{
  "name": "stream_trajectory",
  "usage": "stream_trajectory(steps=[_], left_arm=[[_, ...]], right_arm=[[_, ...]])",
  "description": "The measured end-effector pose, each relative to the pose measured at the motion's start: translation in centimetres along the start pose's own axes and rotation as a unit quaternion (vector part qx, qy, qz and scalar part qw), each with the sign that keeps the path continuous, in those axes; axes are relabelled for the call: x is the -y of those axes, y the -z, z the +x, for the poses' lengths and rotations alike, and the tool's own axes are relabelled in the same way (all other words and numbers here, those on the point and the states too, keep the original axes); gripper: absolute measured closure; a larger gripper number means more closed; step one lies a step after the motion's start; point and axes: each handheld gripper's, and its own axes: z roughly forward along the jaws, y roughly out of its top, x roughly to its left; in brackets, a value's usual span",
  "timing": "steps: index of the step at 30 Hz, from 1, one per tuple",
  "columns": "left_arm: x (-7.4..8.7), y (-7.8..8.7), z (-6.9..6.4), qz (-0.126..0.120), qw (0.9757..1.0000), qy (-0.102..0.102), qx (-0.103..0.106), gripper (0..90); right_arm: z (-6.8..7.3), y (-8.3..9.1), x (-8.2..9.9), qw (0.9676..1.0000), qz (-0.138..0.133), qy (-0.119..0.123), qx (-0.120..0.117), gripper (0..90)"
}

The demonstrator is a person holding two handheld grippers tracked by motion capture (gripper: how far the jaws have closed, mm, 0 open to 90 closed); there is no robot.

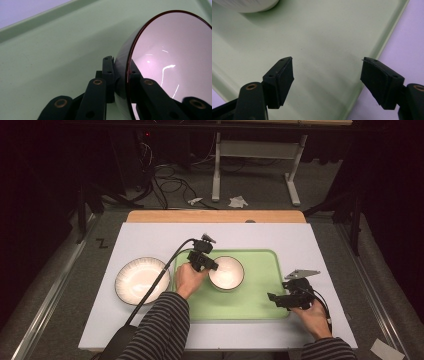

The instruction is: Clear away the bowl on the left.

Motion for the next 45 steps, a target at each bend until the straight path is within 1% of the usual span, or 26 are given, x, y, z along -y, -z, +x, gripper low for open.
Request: stream_trajectory(steps=[2,6,7,8,12,13,16,17,19,20,22,23,25,26,27,28,30,33,34,35,36,37,38,42,43,45], left_arm=[[-0.1,-0.1,0.0,-0.001,1.0000,0.004,0.000,82.2],[0.0,-0.2,-0.1,-0.008,1.0000,0.001,-0.002,82.4],[0.1,-0.3,0.0,-0.007,1.0000,-0.005,-0.004,82.4],[0.3,-0.6,0.3,-0.007,0.9998,-0.019,0.000,82.7],[0.3,-0.5,0.4,-0.006,0.9997,-0.023,0.000,82.7],[0.3,-0.6,0.3,-0.011,0.9998,-0.013,-0.007,82.6],[0.4,-0.7,0.4,-0.014,0.9998,-0.012,-0.003,82.4],[0.4,-0.6,0.4,-0.009,0.9997,-0.023,0.006,82.1],[0.4,-0.7,0.4,-0.022,0.9994,-0.023,0.015,81.9],[0.6,-0.7,0.3,-0.030,0.9992,-0.025,0.012,81.7],[0.7,-0.5,0.4,-0.018,0.9989,-0.042,0.005,81.1],[0.7,-0.4,0.4,-0.018,0.9988,-0.046,0.002,80.6],[0.6,-0.3,0.4,-0.017,0.9989,-0.044,0.006,76.3],[0.7,-0.3,0.4,-0.015,0.9985,-0.052,0.004,73.4],[0.7,-0.3,0.4,-0.015,0.9985,-0.052,0.004,71.3],[0.8,-0.3,0.3,-0.026,0.9980,-0.057,0.003,69.4],[0.8,-0.3,0.1,-0.046,0.9979,-0.045,0.003,63.7],[0.7,0.3,-0.1,-0.053,0.9974,-0.047,0.010,53.9],[0.7,0.3,-0.1,-0.053,0.9974,-0.047,0.010,52.5],[0.4,1.2,0.0,-0.033,0.9964,-0.076,0.016,51.1],[0.4,1.2,0.0,-0.033,0.9964,-0.076,0.016,50.0],[0.1,1.8,-0.4,-0.053,0.9968,-0.056,0.023,49.4],[0.0,2.0,-0.4,-0.055,0.9967,-0.055,0.026,48.7],[-0.2,3.3,-0.5,-0.058,0.9958,-0.063,0.034,46.0],[-0.2,3.3,-0.5,-0.058,0.9958,-0.063,0.034,45.8],[-0.3,4.1,-0.5,-0.062,0.9949,-0.070,0.039,45.5]], right_arm=[[0.0,0.0,0.0,1.0000,-0.001,0.000,0.000,27.7],[0.2,-0.1,0.0,1.0000,0.000,0.004,-0.002,27.7],[0.2,-0.1,-0.1,1.0000,0.001,0.004,-0.003,27.7],[0.2,-0.1,0.0,1.0000,0.001,0.004,0.000,27.7],[0.2,0.0,0.0,1.0000,0.001,0.002,-0.001,27.7],[0.2,-0.1,0.0,1.0000,0.001,0.004,-0.001,27.7],[0.2,-0.1,0.0,1.0000,0.000,0.007,-0.001,27.7],[0.2,-0.1,0.0,1.0000,0.001,0.004,-0.002,27.7],[0.1,-0.1,0.0,1.0000,0.003,0.003,-0.003,27.7],[0.1,-0.1,0.0,1.0000,0.003,0.004,-0.003,27.7],[0.2,-0.2,0.0,1.0000,0.005,0.006,-0.006,27.7],[0.2,-0.2,0.0,0.9999,0.007,0.006,-0.009,27.6],[0.2,-0.2,0.0,0.9999,0.007,0.005,-0.007,27.5],[0.2,-0.2,0.0,1.0000,0.006,0.004,-0.007,27.5],[0.2,-0.2,0.0,1.0000,0.006,0.004,-0.007,27.5],[0.2,-0.2,0.0,1.0000,0.007,0.004,-0.006,27.5],[0.1,-0.2,0.0,1.0000,0.007,0.004,-0.004,27.5],[0.2,-0.2,0.0,1.0000,0.006,0.002,-0.006,27.5],[0.2,-0.2,0.0,1.0000,0.006,0.002,-0.006,27.5],[0.2,-0.2,0.0,0.9999,0.008,0.005,-0.006,27.5],[0.2,-0.2,0.0,0.9999,0.008,0.005,-0.006,27.5],[0.2,-0.2,0.0,0.9999,0.007,0.004,-0.006,27.5],[0.2,-0.3,0.0,0.9999,0.007,0.005,-0.006,27.5],[0.2,-0.2,0.0,1.0000,0.006,0.004,-0.005,27.5],[0.2,-0.2,0.0,1.0000,0.006,0.004,-0.005,27.5],[0.3,-0.3,0.0,0.9999,0.009,0.006,-0.006,27.5]])
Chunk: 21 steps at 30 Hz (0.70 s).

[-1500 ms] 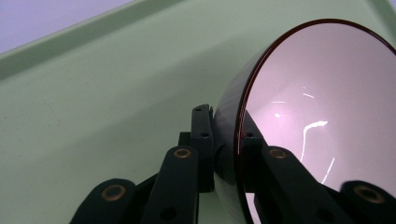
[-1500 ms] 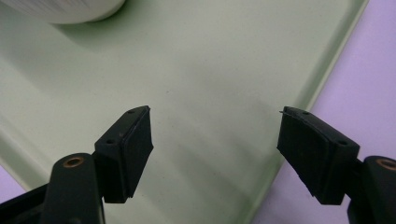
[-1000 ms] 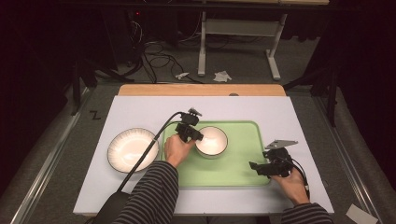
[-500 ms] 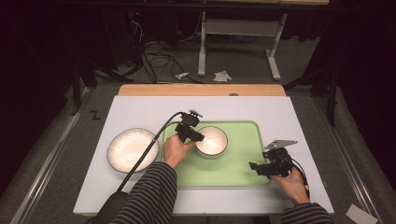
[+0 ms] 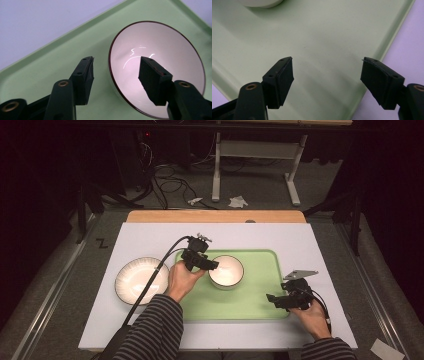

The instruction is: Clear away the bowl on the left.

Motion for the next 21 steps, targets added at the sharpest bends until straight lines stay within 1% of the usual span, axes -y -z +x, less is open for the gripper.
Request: stream_trajectory(steps=[2,3,4,5,7,10,11,14,19,20,21], left_arm=[[-0.3,0.9,0.0,-0.005,1.0000,0.000,0.008,45.1],[-0.4,1.1,0.0,-0.010,0.9999,0.003,0.009,44.9],[-0.5,1.4,0.1,-0.010,0.9999,0.000,0.011,44.8],[-0.6,1.7,0.2,-0.012,0.9998,0.001,0.013,44.8],[-0.6,2.0,0.2,-0.015,0.9998,0.004,0.013,44.4],[-0.5,2.3,0.2,-0.012,0.9998,0.001,0.013,43.7],[-0.3,2.6,0.1,-0.007,0.9999,-0.005,0.014,43.5],[-0.3,3.0,0.1,-0.007,0.9998,-0.008,0.016,43.1],[-0.5,4.2,0.1,-0.017,0.9997,-0.006,0.019,42.7],[-0.5,4.2,0.1,-0.017,0.9997,-0.006,0.019,42.7],[-0.4,4.7,0.1,-0.019,0.9996,-0.005,0.020,42.7]], right_arm=[[0.0,-0.1,0.0,1.0000,0.000,0.000,0.000,27.5],[0.0,-0.1,0.0,1.0000,0.002,0.000,0.001,27.5],[0.0,-0.1,0.0,1.0000,0.003,0.001,0.001,27.5],[0.0,-0.1,0.0,1.0000,0.002,0.000,0.000,27.5],[-0.1,-0.1,0.0,1.0000,0.000,-0.001,0.001,27.5],[-0.1,0.0,0.0,1.0000,-0.001,-0.002,0.002,27.4],[0.0,0.0,0.0,1.0000,-0.001,-0.001,0.001,27.5],[0.0,0.0,0.0,1.0000,-0.001,-0.001,0.000,27.5],[-0.1,0.0,0.0,1.0000,0.000,-0.002,0.001,27.5],[-0.1,0.0,0.0,1.0000,0.000,-0.002,0.001,27.5],[0.0,0.0,0.0,1.0000,0.000,-0.001,0.001,27.4]])
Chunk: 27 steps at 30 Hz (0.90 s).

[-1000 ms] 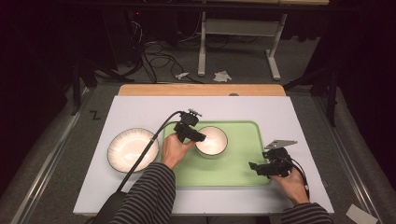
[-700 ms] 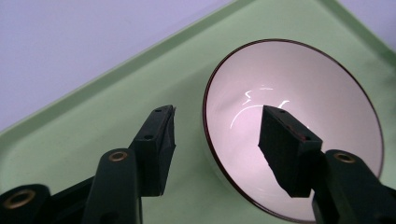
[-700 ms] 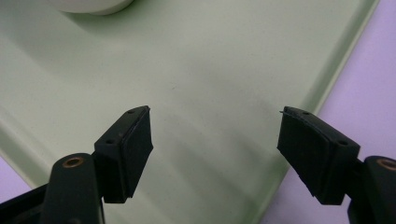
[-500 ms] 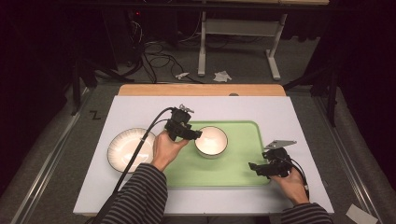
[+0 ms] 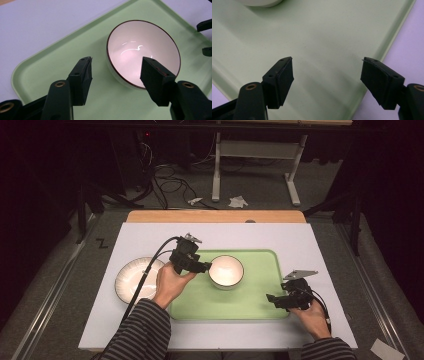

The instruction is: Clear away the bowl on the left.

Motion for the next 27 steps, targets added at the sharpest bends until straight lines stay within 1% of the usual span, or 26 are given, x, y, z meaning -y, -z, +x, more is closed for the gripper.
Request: stream_trajectory(steps=[1,4,8,12,13,14,15,16,19,21,24,27], left_arm=[[0.0,0.0,0.0,0.000,1.0000,0.000,0.000,42.6],[0.3,0.8,0.0,0.000,1.0000,-0.006,0.001,42.5],[0.4,1.4,0.2,-0.004,1.0000,-0.003,-0.001,42.5],[0.6,2.4,0.6,-0.004,1.0000,-0.004,-0.002,42.4],[0.6,2.4,0.6,-0.004,1.0000,-0.004,-0.002,42.3],[0.7,2.9,0.7,-0.006,1.0000,-0.003,-0.001,42.3],[0.7,2.9,0.7,-0.006,1.0000,-0.003,-0.001,42.2],[0.8,3.3,0.9,-0.008,1.0000,0.002,0.000,42.2],[1.0,3.6,1.1,-0.008,1.0000,0.004,-0.001,42.0],[1.3,4.1,1.3,-0.007,1.0000,0.005,-0.004,41.9],[1.7,4.5,1.6,-0.007,0.9999,0.009,-0.003,41.5],[2.0,4.8,1.7,-0.003,1.0000,0.008,-0.003,41.2]], right_arm=[[0.0,0.0,0.0,1.0000,0.000,0.000,0.000,27.4],[-0.1,0.0,0.0,1.0000,0.000,-0.002,0.000,27.4],[-0.1,0.0,0.0,1.0000,0.001,-0.003,-0.001,27.4],[0.0,0.0,0.0,1.0000,0.000,0.001,-0.003,27.5],[0.0,0.0,0.0,1.0000,0.000,0.001,-0.003,27.5],[0.0,0.0,0.0,1.0000,0.000,0.000,-0.002,27.4],[0.0,0.0,0.0,1.0000,0.000,0.000,-0.002,27.4],[-0.1,-0.1,0.0,1.0000,0.002,-0.001,-0.002,27.4],[-0.1,-0.1,0.0,1.0000,0.000,0.000,-0.002,27.4],[0.0,0.0,0.0,1.0000,0.001,-0.001,-0.002,27.4],[0.0,0.0,0.0,1.0000,0.001,0.000,-0.002,27.4],[0.0,-0.1,0.0,1.0000,0.002,-0.001,-0.003,27.4]])
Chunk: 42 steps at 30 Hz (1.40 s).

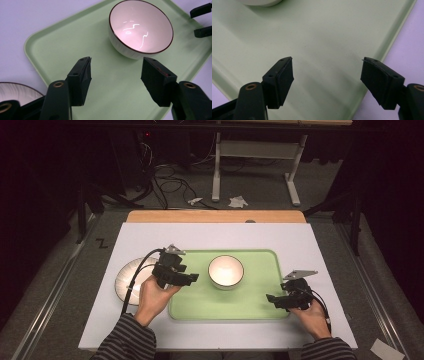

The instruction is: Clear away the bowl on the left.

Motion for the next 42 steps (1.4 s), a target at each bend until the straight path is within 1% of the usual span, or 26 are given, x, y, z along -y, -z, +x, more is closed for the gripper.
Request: stream_trajectory(steps=[8,17,21,28,29,34,35,38,39,40,42], left_arm=[[0.9,0.6,0.2,0.008,1.0000,0.004,-0.002,40.5],[2.5,0.8,0.6,0.025,0.9997,-0.001,-0.005,39.8],[2.9,0.8,0.7,0.030,0.9995,-0.005,-0.009,39.5],[3.6,0.9,0.7,0.035,0.9993,-0.006,-0.007,39.4],[3.7,0.9,0.8,0.038,0.9992,-0.004,-0.006,39.4],[4.4,0.6,1.0,0.048,0.9988,-0.008,-0.009,39.3],[4.9,0.5,1.1,0.058,0.9981,-0.012,-0.013,39.2],[5.2,0.4,1.3,0.065,0.9977,-0.012,-0.013,39.2],[5.5,0.2,1.3,0.072,0.9973,-0.010,-0.016,39.2],[5.5,0.2,1.3,0.072,0.9973,-0.010,-0.016,39.2],[5.8,-0.1,1.4,0.077,0.9966,-0.018,-0.021,39.1]], right_arm=[[0.1,0.0,0.0,1.0000,0.001,0.001,0.000,27.4],[0.1,0.0,0.0,1.0000,0.001,0.002,0.000,27.4],[0.1,0.0,0.0,1.0000,0.001,0.001,0.000,27.4],[0.1,-0.1,0.0,1.0000,0.001,0.005,0.000,27.4],[0.1,-0.1,0.0,1.0000,0.002,0.005,-0.001,27.4],[0.2,-0.1,0.0,1.0000,0.001,0.007,-0.001,27.4],[0.2,-0.1,0.0,1.0000,0.002,0.007,-0.001,27.3],[0.2,-0.1,0.0,1.0000,0.002,0.007,-0.002,27.3],[0.2,-0.1,0.0,1.0000,0.001,0.008,-0.002,27.3],[0.2,-0.1,0.0,1.0000,0.001,0.008,-0.002,27.3],[0.3,-0.1,0.0,1.0000,0.001,0.008,-0.002,27.3]])
